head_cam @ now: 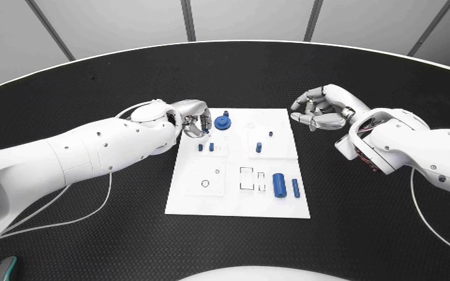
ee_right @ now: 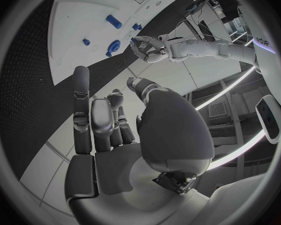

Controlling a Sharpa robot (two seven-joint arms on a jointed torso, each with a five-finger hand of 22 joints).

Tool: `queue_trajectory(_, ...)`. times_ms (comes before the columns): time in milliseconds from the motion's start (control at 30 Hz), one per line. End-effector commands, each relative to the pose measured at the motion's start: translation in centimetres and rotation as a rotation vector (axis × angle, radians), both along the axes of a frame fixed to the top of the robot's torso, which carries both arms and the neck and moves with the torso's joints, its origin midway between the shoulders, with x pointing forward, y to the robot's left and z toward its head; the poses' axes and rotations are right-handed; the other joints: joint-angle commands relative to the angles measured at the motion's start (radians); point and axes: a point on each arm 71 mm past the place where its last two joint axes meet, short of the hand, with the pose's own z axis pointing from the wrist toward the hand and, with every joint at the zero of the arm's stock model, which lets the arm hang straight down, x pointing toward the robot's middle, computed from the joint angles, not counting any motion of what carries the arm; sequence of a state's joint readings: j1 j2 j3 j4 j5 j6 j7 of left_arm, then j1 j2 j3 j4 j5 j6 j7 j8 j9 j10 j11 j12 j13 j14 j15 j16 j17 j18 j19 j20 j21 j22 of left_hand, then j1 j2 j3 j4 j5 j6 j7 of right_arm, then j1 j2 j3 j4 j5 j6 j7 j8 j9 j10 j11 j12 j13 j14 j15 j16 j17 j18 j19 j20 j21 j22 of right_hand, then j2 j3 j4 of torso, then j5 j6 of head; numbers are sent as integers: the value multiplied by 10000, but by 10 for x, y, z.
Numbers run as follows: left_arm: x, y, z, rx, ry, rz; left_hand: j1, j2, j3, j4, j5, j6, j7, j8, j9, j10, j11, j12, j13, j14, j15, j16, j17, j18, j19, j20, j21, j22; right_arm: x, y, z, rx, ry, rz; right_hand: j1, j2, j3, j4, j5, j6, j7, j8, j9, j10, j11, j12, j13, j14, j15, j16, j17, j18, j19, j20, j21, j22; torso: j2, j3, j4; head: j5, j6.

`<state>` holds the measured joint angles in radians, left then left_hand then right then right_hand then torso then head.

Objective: Assemble the parts on the task board

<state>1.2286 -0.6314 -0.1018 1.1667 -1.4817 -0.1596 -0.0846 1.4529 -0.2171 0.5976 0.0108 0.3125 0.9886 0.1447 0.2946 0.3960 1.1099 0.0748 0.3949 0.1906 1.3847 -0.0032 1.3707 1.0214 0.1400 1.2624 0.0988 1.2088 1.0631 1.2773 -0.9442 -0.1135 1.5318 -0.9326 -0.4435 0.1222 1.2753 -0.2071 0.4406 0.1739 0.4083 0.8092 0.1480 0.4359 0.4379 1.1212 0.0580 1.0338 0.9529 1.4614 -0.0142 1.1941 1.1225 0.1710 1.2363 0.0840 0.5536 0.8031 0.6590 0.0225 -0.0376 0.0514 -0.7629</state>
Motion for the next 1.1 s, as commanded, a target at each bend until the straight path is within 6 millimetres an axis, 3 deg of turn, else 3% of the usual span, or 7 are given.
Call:
queue_trajectory(33, 1, 2, -1, 59, 58, 52, -91, -48, 12, -47, -46, 83, -6, -48, -14, 67, -16, -53, 9, 64, 22, 51, -6, -201, 73, -3, 41, 8, 0, 0, 0, 1, 3, 5, 60, -7, 59, -10, 39, -71, 1, 38, -15, -23, 24, -13, 10, 3, -29, -69, -5, 59, -49, 17, -30, -2, 2, 7, -2, 7, -13)
queue_trajectory(1100, 4, -10, -4, 247, 413, -127, -116, -43, 9, -45, -45, 99, -10, -59, -17, 89, -21, -80, 14, 71, 19, 51, -10, -204, 77, -3, 52, 21, -1, 0, 0, 6, 9, 4, 60, -7, 59, -10, 39, -71, 1, 38, -15, -23, 24, -13, 10, 3, -29, -69, -5, 59, -49, 17, -30, -2, 7, 3, -12, -1, -69)
